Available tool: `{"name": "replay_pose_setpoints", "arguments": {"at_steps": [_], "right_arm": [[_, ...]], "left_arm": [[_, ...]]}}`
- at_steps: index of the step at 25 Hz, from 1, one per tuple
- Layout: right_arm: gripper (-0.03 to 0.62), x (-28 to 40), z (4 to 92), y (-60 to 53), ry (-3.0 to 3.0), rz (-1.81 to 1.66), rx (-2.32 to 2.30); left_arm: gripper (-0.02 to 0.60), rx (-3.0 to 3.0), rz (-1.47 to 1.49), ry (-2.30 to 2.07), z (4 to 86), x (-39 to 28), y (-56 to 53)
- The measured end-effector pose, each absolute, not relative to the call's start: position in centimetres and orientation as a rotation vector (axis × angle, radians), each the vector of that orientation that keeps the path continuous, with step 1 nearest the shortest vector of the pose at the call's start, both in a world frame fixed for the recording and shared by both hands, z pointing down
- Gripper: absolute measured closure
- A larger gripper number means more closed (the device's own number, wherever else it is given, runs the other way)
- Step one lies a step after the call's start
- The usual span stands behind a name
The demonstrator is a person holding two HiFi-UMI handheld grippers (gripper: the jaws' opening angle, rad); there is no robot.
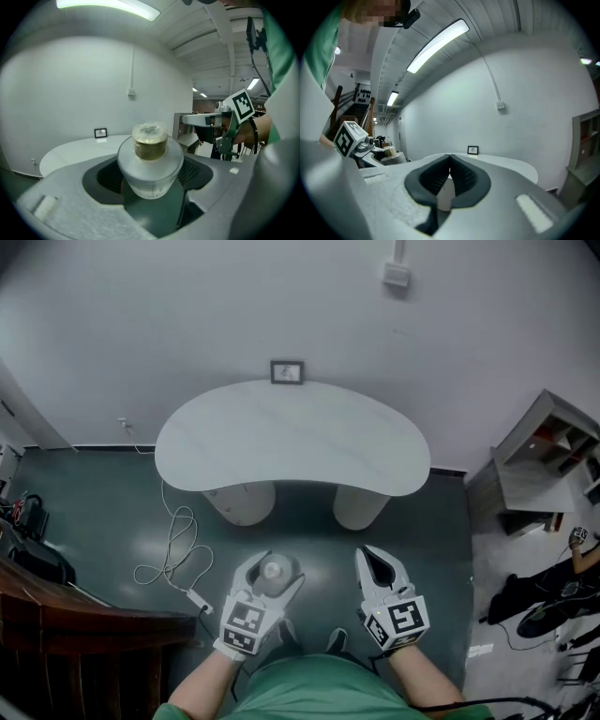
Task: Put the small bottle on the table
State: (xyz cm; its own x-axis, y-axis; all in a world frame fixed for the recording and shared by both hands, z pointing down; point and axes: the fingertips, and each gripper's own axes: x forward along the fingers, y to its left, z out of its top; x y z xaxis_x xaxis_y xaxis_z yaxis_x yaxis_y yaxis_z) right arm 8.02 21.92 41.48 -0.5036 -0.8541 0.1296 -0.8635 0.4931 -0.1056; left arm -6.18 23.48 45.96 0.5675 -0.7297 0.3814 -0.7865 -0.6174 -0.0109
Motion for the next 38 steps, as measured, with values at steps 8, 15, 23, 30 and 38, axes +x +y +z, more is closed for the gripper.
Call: {"name": "replay_pose_setpoints", "arguments": {"at_steps": [8, 15, 23, 30, 38], "right_arm": [[0.591, 5.1, 39.9, 20.4, -2.592, 0.161, 1.611], [0.591, 3.4, 38.6, 18.8, -2.53, 0.107, 1.715], [0.591, 3.8, 39.7, 16.3, -2.5, 0.133, 1.708], [0.591, 4.1, 41.2, 11.3, -2.578, 0.175, 1.643], [0.591, 6.1, 42.3, 4.4, -2.657, 0.221, 1.539]], "left_arm": [[0.238, 2.69, 0.514, -1.236, 45.6, -10.3, 21.3], [0.238, 2.739, 0.512, -1.218, 45.3, -13.1, 19.3], [0.238, 2.687, 0.502, -1.237, 46.3, -14.2, 16.6], [0.238, 2.63, 0.533, -1.335, 46.9, -14.0, 12.5], [0.238, 2.528, 0.537, -1.459, 47.1, -12.7, 6.7]]}}
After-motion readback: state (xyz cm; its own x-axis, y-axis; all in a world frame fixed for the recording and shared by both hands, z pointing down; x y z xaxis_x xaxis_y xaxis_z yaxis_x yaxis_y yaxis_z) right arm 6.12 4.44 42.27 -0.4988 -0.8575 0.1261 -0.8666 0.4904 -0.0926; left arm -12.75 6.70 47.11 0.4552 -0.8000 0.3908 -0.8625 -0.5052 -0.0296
